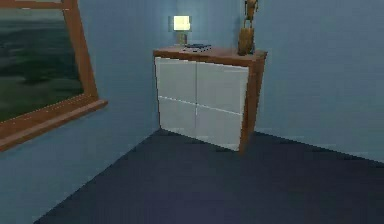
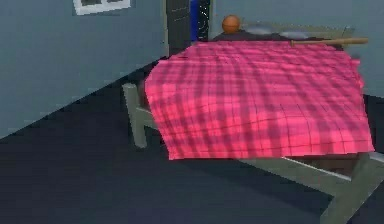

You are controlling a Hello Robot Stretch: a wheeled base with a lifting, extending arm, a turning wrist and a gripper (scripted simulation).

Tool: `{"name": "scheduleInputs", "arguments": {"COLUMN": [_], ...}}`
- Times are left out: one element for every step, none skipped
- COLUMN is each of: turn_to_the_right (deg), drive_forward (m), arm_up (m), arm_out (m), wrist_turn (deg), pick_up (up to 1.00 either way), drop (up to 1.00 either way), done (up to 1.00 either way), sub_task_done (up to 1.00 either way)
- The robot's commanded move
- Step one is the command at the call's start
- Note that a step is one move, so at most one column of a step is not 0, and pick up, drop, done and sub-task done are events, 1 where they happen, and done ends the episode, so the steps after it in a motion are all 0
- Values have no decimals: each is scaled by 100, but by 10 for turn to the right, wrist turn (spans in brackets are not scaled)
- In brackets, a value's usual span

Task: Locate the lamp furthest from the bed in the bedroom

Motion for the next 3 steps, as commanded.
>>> {"name": "scheduleInputs", "arguments": {"turn_to_the_right": [0, 0, 0], "drive_forward": [100, 45, 0], "arm_up": [0, 0, 0], "arm_out": [0, 0, 0], "wrist_turn": [0, 0, 0], "pick_up": [0, 0, 0], "drop": [0, 0, 0], "done": [0, 0, 100], "sub_task_done": [0, 0, 0]}}
